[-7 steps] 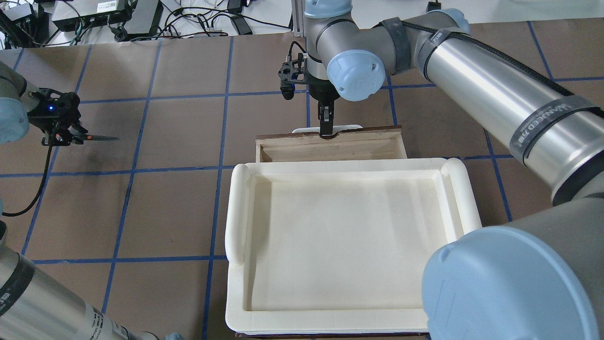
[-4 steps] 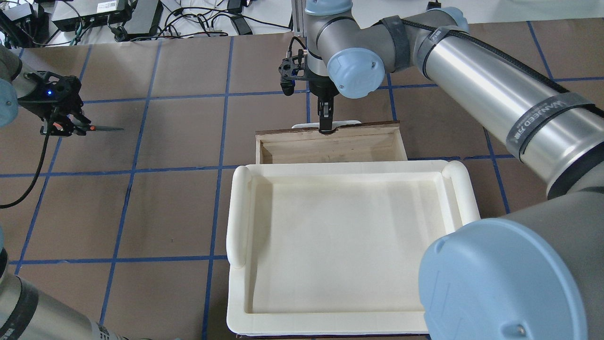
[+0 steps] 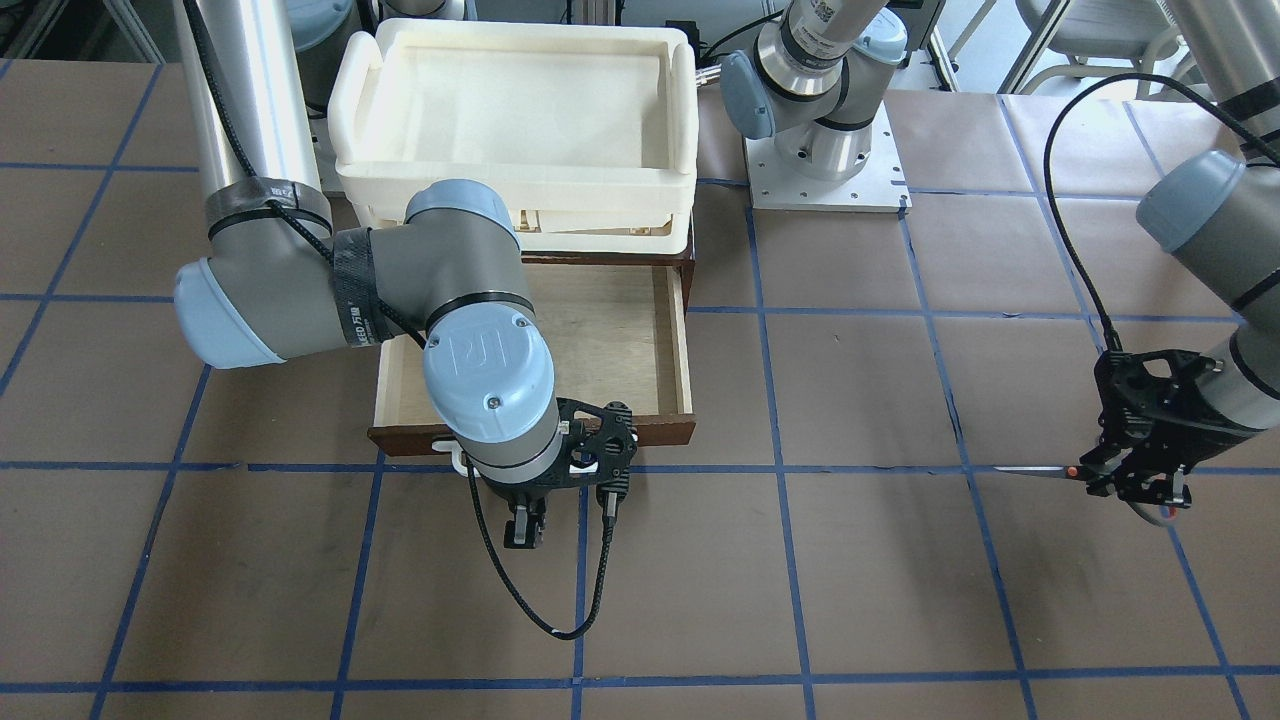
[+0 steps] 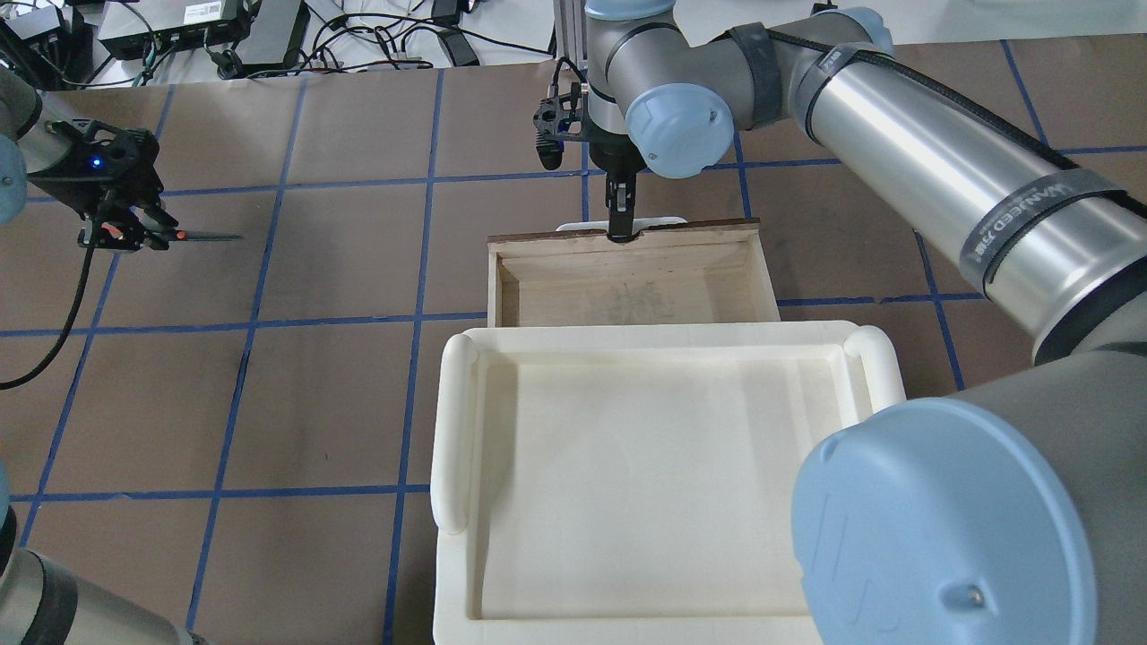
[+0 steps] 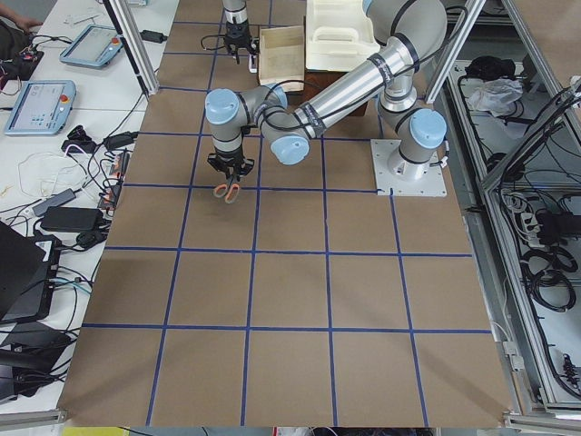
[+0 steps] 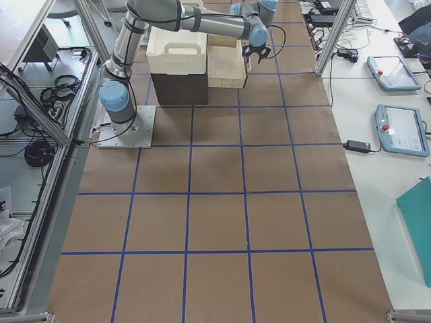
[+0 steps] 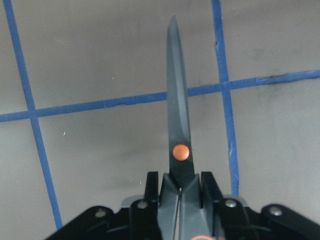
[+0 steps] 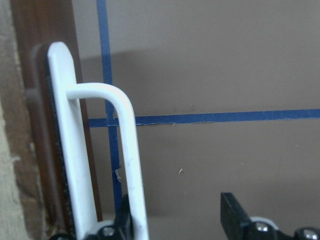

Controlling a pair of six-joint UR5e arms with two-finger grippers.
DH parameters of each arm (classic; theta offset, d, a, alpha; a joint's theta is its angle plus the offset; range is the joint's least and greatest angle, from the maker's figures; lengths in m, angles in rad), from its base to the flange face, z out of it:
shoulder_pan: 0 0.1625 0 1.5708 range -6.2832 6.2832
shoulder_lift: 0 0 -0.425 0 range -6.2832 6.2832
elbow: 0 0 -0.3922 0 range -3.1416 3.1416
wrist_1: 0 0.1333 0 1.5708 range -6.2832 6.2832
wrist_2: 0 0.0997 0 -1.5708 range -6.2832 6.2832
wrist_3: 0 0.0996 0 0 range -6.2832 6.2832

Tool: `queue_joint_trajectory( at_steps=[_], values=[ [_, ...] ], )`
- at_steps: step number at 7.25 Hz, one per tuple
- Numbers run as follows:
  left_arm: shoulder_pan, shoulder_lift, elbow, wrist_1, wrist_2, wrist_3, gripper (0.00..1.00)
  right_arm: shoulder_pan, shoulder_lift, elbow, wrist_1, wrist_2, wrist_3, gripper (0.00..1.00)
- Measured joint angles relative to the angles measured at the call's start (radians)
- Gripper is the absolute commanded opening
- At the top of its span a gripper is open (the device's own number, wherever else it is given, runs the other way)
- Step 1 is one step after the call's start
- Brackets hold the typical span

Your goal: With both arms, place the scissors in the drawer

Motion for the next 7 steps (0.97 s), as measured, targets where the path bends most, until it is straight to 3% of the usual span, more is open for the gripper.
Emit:
queue_joint_trajectory(
  at_steps=[2,3,4,7],
  values=[
    [-0.001,0.004,0.0,-0.009,0.0,-0.002,0.0,-0.004,0.01,-0.011,0.0,0.0,0.001,0.65],
    [-0.001,0.005,0.0,-0.011,0.0,-0.002,0.0,-0.006,0.01,-0.012,0.0,0.0,0.001,0.72],
    [-0.001,0.006,0.0,-0.012,0.0,-0.003,0.0,-0.01,0.009,-0.012,0.0,0.0,0.003,0.96],
    [-0.032,0.048,0.001,-0.051,0.0,-0.066,0.0,-0.027,-0.022,-0.012,0.003,0.012,0.045,1.0]
  ],
)
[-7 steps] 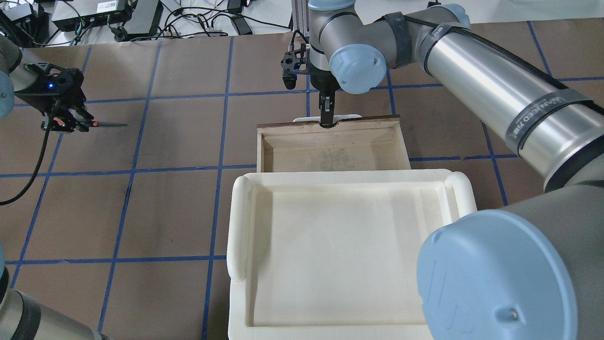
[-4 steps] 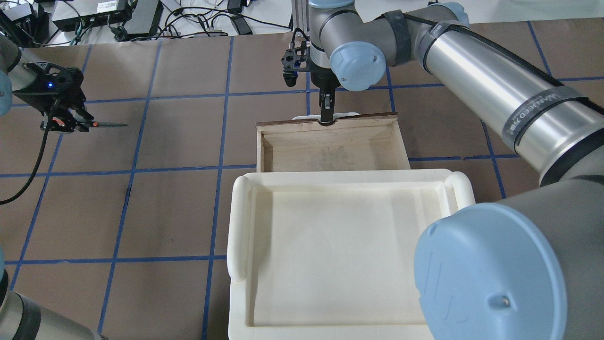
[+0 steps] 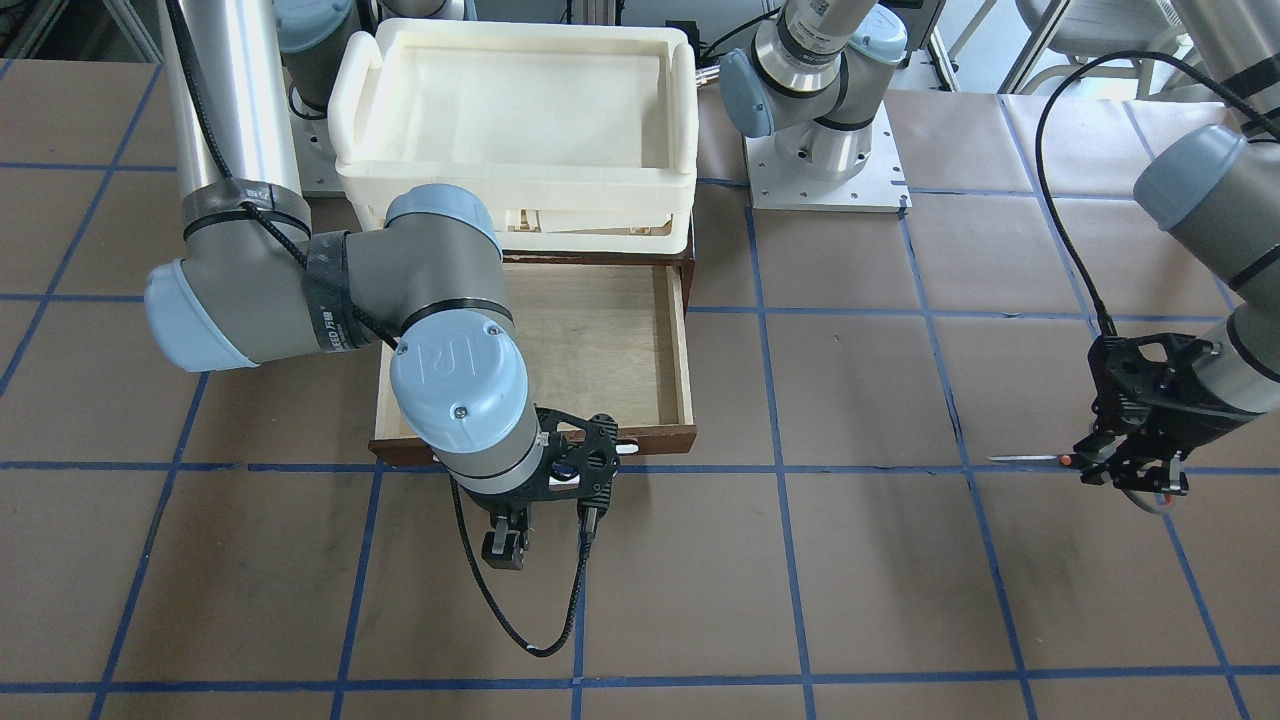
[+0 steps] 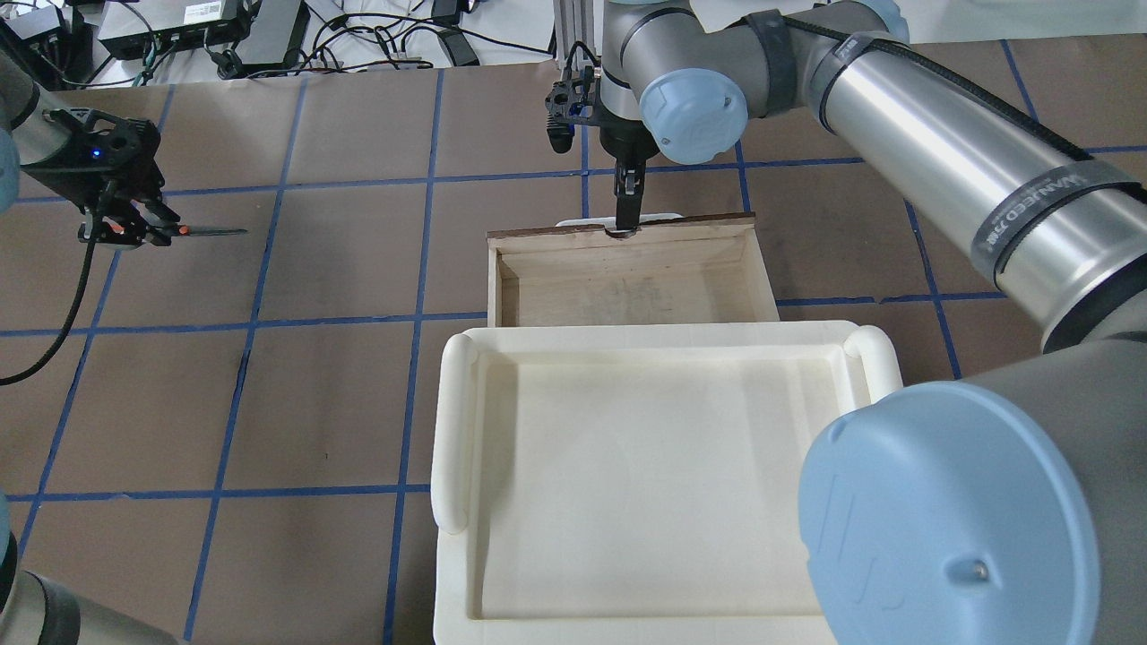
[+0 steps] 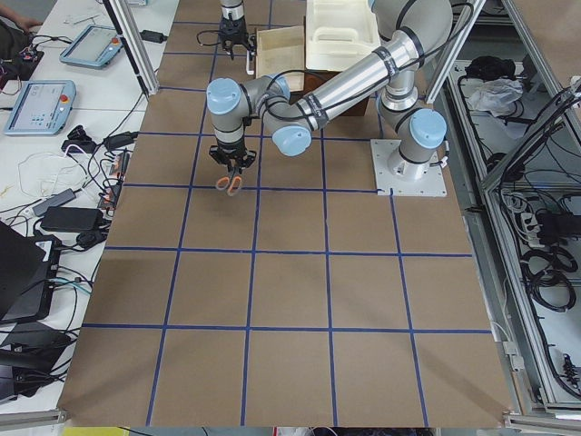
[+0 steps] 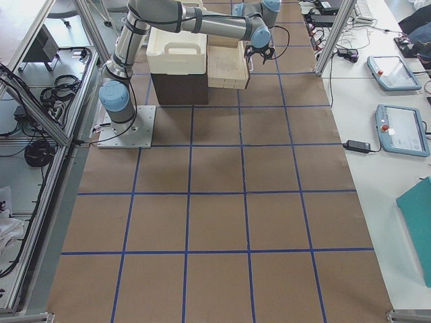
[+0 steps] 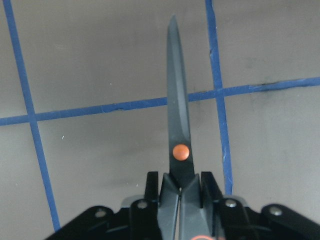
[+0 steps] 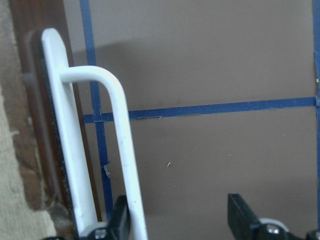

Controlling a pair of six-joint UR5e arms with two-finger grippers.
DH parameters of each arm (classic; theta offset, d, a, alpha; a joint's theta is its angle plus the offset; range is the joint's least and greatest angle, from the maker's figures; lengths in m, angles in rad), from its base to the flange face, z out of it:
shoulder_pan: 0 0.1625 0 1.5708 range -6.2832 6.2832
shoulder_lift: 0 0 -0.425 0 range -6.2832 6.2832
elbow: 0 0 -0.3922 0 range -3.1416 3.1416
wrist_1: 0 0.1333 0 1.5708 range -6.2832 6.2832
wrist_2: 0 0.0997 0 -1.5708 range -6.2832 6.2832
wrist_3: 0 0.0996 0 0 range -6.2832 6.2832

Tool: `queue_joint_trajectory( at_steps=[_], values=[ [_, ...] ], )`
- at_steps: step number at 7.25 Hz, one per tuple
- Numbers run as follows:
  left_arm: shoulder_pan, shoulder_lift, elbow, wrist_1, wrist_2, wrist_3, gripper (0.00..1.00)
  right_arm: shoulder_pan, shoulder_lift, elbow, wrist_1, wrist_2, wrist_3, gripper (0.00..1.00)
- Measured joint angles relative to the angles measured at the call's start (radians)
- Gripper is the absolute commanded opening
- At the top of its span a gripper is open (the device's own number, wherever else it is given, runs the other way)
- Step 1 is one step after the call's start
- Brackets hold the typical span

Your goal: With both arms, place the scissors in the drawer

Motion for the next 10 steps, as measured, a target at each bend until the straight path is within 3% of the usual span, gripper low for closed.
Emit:
queue_joint_trajectory(
  at_steps=[3,6,10],
  values=[
    [-0.093,0.077,0.002,-0.092,0.003,-0.126,0.0,-0.065,-0.178,0.009,0.014,0.003,0.208,1.0],
    [-0.224,0.136,0.002,-0.168,0.012,-0.285,0.0,-0.157,-0.338,0.023,0.122,-0.008,0.472,1.0],
    [-0.493,0.155,0.002,-0.189,0.01,-0.661,0.0,-0.21,-0.484,0.087,0.27,-0.026,0.936,1.0]
  ],
)
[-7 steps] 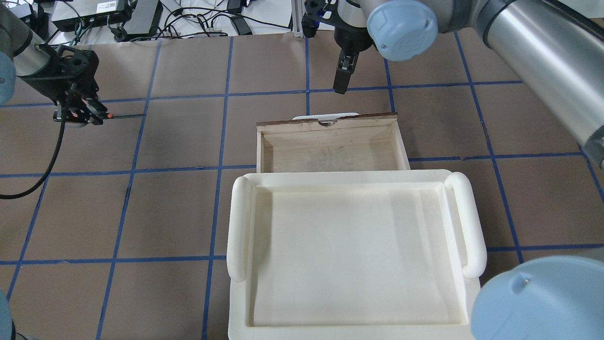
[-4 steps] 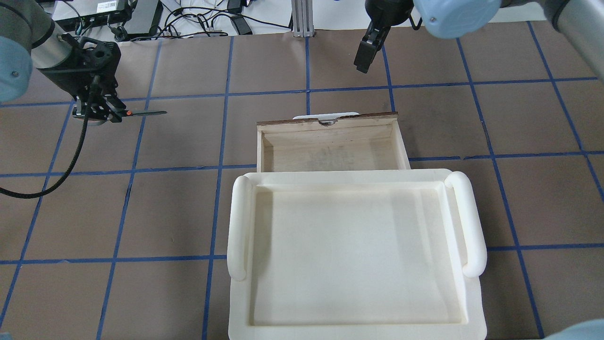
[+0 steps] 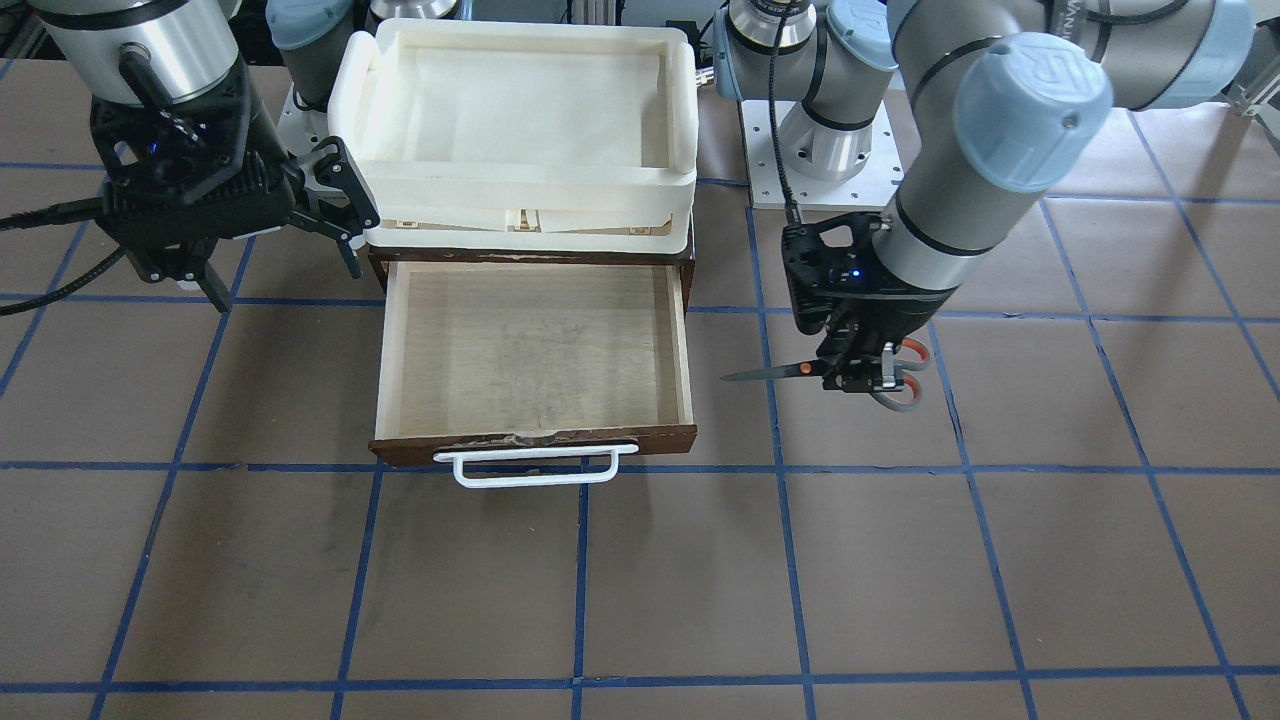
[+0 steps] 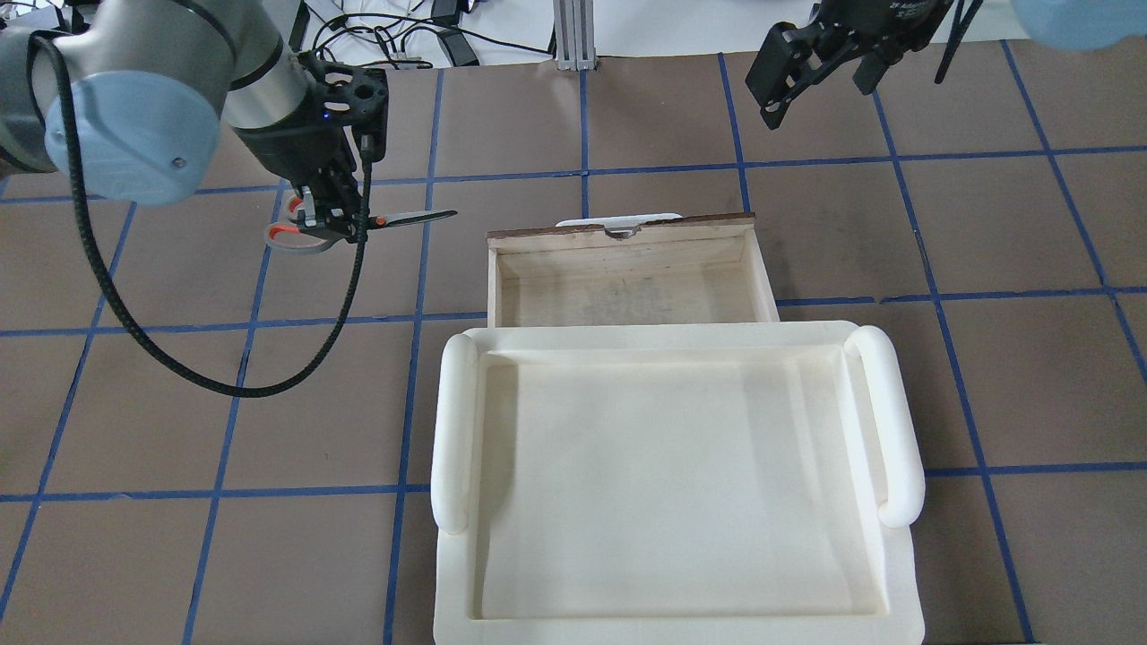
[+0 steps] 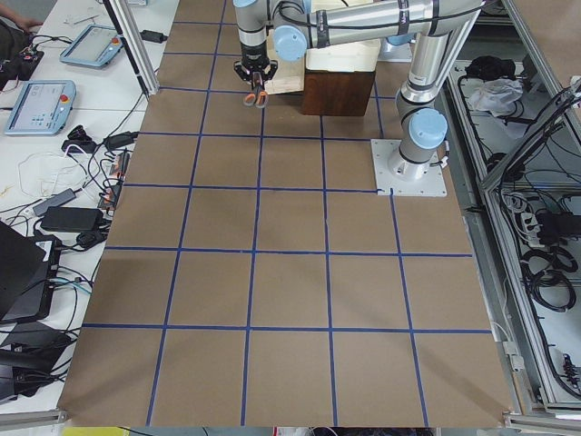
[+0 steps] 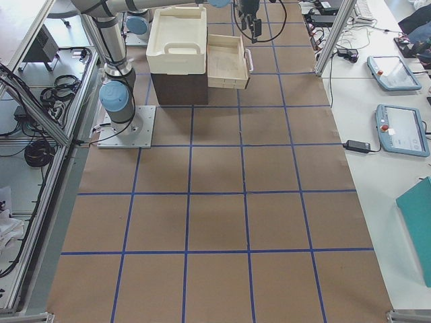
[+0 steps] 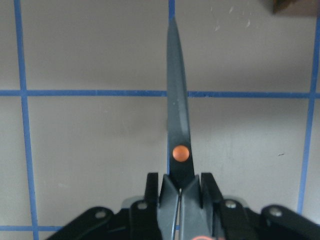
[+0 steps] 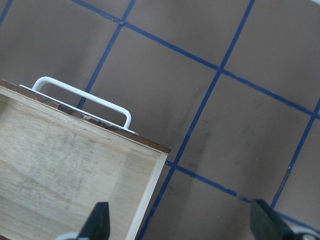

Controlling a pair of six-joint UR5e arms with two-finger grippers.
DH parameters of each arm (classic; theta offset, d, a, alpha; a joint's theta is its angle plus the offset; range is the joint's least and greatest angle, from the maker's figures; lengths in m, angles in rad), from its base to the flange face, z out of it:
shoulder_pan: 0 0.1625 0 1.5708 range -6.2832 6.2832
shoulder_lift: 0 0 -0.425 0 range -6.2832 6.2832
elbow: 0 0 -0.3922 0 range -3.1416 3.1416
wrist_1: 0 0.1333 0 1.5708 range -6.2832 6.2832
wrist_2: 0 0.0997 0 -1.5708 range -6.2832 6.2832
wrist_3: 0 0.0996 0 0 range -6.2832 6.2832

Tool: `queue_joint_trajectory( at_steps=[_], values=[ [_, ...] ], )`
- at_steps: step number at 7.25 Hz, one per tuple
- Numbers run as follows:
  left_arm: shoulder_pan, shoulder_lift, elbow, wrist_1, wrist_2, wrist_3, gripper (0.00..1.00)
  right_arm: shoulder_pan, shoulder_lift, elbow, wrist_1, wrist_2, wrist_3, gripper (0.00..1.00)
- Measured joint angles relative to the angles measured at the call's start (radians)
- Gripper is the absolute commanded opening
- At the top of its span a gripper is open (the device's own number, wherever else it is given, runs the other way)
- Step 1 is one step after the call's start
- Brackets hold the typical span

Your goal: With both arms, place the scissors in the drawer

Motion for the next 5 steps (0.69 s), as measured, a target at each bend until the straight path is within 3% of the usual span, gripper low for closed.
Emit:
queue_joint_trajectory(
  at_steps=[5],
  values=[
    [-0.255,-0.035,-0.002,0.075,-0.032,-0.237,0.0,0.001,-0.046,0.008,0.033,-0.047,0.17,1.0]
  ],
)
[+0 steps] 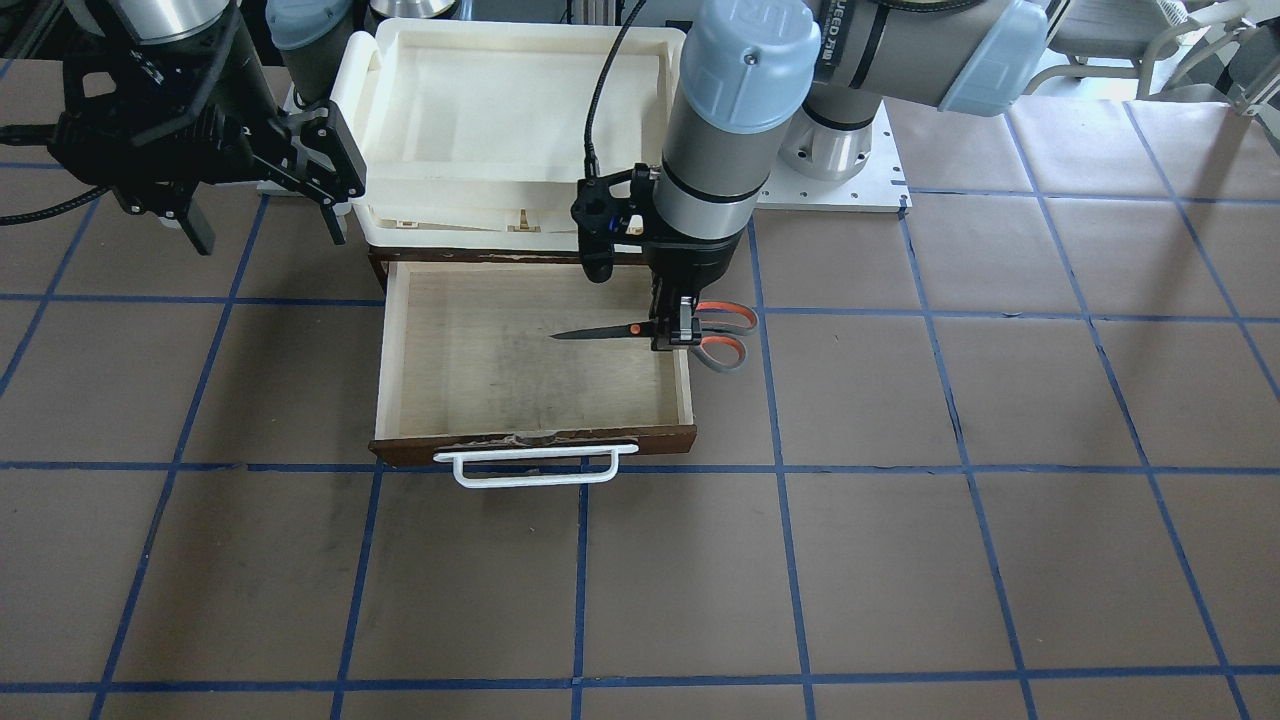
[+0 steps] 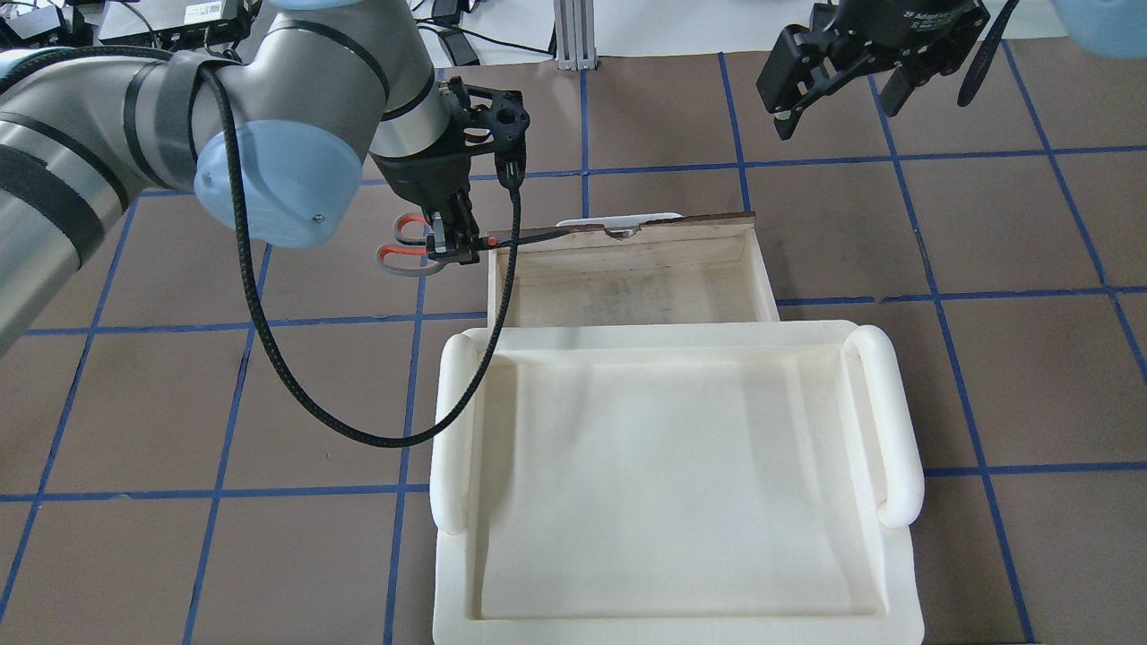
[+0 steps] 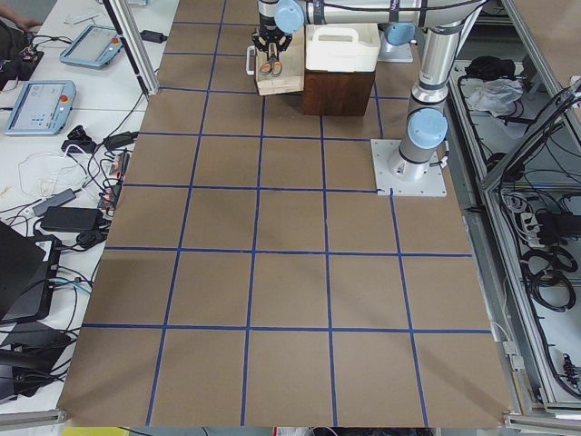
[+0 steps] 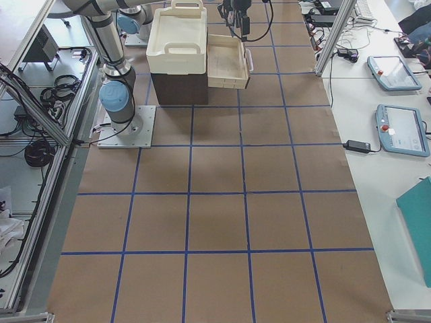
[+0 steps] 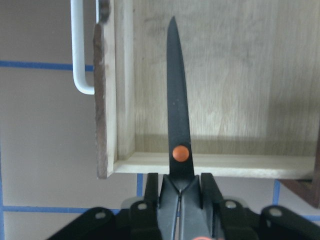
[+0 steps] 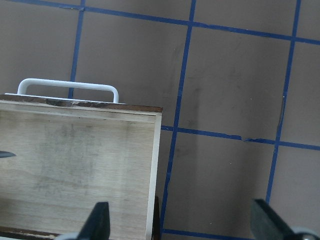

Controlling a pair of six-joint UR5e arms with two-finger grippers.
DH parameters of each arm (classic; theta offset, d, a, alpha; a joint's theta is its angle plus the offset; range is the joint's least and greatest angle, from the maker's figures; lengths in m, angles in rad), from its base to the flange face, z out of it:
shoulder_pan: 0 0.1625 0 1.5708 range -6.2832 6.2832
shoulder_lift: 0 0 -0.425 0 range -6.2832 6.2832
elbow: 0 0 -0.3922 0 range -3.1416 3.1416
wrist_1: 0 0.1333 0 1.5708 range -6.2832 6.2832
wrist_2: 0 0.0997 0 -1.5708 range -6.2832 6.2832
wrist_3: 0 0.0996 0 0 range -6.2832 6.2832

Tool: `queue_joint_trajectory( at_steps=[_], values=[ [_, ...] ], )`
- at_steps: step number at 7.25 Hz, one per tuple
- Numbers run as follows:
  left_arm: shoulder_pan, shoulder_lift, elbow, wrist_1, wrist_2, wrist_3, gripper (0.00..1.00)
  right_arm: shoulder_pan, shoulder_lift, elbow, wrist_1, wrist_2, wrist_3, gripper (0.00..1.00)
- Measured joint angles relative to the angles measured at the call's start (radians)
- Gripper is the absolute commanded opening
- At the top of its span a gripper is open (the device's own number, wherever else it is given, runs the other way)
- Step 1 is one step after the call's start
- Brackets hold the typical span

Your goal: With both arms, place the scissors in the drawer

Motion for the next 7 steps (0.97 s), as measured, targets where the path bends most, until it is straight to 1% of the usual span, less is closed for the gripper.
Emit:
queue_joint_trajectory(
  at_steps=[2,4,7],
  values=[
    [-0.057,-0.049,-0.002,0.065,-0.003,-0.061,0.0,0.0,-0.003,0.0,-0.003,-0.011,0.017,1.0],
    [-0.117,-0.084,-0.009,0.083,0.002,-0.125,0.0,0.002,-0.002,0.002,0.0,-0.008,0.059,1.0],
    [-0.143,-0.116,-0.014,0.095,-0.001,-0.163,0.0,0.005,0.001,0.006,-0.001,-0.005,0.133,1.0]
  ],
)
